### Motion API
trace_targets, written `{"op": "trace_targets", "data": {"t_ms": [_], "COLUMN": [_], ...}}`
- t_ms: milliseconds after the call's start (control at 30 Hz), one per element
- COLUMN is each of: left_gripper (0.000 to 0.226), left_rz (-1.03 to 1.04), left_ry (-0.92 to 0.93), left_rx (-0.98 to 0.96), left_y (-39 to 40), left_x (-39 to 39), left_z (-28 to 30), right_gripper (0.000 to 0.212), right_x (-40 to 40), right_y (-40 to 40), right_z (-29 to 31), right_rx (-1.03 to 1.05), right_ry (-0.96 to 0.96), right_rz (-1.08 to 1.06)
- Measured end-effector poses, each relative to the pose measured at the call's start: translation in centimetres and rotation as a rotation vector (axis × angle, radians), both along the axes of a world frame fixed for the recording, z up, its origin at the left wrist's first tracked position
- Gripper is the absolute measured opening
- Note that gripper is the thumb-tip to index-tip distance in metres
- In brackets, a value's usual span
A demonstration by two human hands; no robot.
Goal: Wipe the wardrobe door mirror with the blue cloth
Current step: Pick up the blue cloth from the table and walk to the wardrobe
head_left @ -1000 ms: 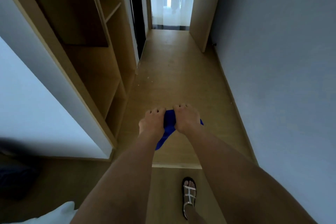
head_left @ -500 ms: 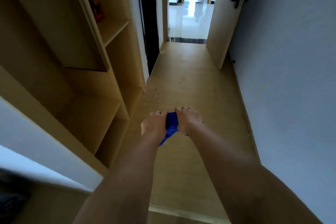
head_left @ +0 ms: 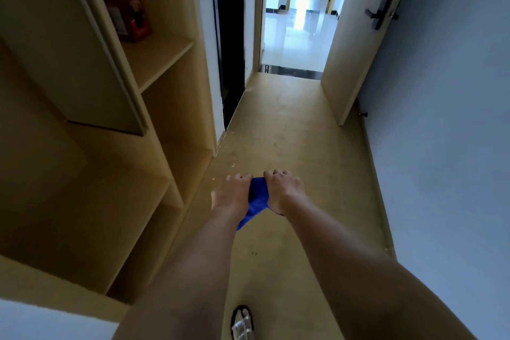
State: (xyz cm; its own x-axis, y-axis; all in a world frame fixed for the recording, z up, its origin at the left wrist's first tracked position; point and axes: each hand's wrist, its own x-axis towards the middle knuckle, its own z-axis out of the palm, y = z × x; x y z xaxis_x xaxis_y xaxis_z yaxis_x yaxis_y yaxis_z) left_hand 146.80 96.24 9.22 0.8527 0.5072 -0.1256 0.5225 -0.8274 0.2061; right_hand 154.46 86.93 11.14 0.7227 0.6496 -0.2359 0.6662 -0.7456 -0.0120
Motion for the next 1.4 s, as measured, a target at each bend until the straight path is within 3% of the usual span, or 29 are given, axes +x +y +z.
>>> {"op": "trace_targets", "data": {"t_ms": [433,900,1167,1400], "left_gripper": [0.051,0.053,0.050,0.053], "left_rz": [0.101,0.441,0.661,0.931], "left_ry": [0.043,0.056,0.000,-0.199], "left_rx": [0.001,0.050,0.013,-0.104], "left_y": [11.7,19.7,25.3,33.4], "left_x": [14.0,29.2,31.0,30.9], "left_z": [0.2,2.5,3.3,4.6], "right_gripper": [0.050,0.054,0.048,0.048], "right_x": [14.9,32.0,34.8,35.6], "right_y": [12.4,23.9,31.8,39.9], "right_z": [0.6,2.0,2.3,4.9], "right_rx": [-0.012,0.044,0.208,0.335], "right_ry": [-0.006,-0.055,-0.033,-0.028], "right_rz": [0.122,0.419,0.546,0.565]}}
